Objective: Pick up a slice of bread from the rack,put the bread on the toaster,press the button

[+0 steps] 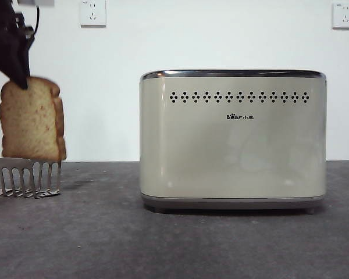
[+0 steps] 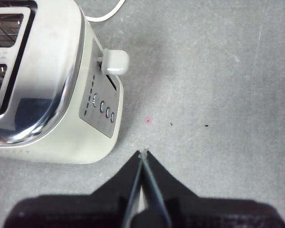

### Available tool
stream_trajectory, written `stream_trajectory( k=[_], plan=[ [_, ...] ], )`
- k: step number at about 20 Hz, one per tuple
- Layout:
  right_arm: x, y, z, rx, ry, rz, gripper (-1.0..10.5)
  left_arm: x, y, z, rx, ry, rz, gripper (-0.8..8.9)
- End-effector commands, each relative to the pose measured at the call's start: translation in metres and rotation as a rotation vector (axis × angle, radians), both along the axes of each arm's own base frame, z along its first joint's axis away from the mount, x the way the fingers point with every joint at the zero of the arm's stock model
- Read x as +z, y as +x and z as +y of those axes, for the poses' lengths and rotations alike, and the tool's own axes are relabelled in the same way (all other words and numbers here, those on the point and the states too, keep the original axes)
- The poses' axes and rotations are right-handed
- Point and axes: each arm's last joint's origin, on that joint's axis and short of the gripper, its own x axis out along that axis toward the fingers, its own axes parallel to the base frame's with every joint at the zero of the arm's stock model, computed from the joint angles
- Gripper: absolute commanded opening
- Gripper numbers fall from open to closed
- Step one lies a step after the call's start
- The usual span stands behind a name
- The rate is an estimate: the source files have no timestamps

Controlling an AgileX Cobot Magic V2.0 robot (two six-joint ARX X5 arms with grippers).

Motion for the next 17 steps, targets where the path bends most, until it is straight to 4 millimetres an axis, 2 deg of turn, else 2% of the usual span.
stream_trajectory(
  k=[1, 4, 8, 10, 14, 17],
  plan=[
    [0.001, 0.0, 0.0, 0.009, -0.004, -0.007, 0.0, 0.02, -0.017, -0.003, -0.002, -0.046, -0.054, -0.13],
    [0.001, 0.0, 0.0, 0.009, -0.004, -0.007, 0.0, 0.048, -0.042, -0.008, 0.018, -0.09, -0.141, -0.13],
    [0.001, 0.0, 0.001, 0.015, 0.004, -0.005, 0.0, 0.081, -0.075, -0.029, 0.017, -0.221, -0.258, -0.13],
    [0.001, 0.0, 0.002, 0.038, 0.031, -0.004, 0.0, 0.093, -0.091, -0.042, 0.027, -0.257, -0.296, -0.13],
    [-0.001, -0.002, 0.002, 0.044, 0.041, 0.027, 0.0, 0.108, -0.121, -0.068, 0.084, -0.434, -0.261, -0.13],
    [-0.002, -0.004, 0.002, 0.044, 0.042, 0.044, 0.0, 0.121, -0.136, -0.086, 0.081, -0.425, -0.285, -0.13]
  ],
)
